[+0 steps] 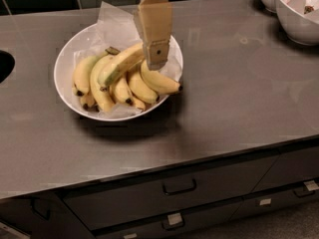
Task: Pick banana from white bowl
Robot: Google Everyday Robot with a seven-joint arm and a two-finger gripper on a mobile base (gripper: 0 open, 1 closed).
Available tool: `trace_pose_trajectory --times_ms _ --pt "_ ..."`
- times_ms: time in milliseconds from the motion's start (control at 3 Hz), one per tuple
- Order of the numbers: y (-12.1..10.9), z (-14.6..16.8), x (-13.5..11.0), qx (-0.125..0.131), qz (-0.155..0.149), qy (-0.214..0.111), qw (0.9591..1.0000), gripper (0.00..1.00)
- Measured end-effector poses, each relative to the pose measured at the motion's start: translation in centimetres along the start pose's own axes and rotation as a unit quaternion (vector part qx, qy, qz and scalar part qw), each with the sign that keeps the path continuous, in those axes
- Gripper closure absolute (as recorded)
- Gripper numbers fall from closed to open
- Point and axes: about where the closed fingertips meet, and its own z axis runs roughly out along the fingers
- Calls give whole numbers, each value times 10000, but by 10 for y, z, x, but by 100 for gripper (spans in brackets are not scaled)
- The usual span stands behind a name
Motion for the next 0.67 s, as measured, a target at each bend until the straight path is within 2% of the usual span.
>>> trace_pose_trajectory --times_ms 667 --pt "-24 60 5 -662 -139 -192 9975 0"
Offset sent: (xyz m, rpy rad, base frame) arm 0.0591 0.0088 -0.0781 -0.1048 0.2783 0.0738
